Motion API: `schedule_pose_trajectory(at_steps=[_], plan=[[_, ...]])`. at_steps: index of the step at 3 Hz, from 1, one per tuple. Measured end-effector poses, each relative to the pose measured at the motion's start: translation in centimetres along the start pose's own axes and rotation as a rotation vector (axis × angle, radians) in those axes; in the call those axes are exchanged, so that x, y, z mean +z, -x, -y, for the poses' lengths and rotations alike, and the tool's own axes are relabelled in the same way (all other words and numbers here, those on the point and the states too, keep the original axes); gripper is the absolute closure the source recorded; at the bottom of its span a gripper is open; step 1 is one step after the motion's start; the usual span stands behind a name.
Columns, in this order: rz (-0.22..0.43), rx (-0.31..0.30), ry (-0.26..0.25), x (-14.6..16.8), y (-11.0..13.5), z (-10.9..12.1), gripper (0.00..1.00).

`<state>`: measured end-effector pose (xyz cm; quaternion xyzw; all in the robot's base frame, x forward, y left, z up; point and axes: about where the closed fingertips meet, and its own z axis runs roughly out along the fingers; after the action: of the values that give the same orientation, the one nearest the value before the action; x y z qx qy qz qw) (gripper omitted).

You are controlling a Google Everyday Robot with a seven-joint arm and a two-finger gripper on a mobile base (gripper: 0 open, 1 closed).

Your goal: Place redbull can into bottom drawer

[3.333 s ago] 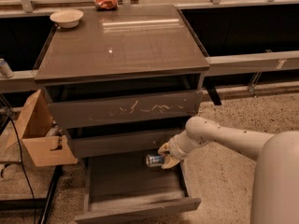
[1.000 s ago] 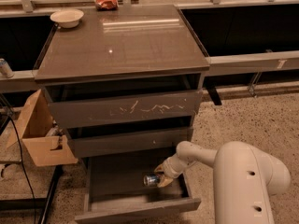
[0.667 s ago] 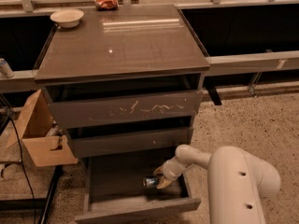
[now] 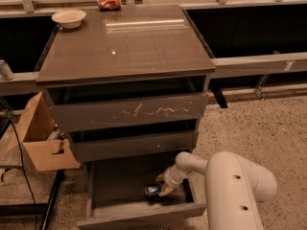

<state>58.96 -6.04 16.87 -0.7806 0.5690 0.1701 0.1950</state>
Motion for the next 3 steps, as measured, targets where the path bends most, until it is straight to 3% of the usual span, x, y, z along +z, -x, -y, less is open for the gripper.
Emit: schedule_pose_trajectory(at_steps=[3], plan=[[-0.090, -0.070, 0.044, 2.5, 0.3, -1.3, 1.00]])
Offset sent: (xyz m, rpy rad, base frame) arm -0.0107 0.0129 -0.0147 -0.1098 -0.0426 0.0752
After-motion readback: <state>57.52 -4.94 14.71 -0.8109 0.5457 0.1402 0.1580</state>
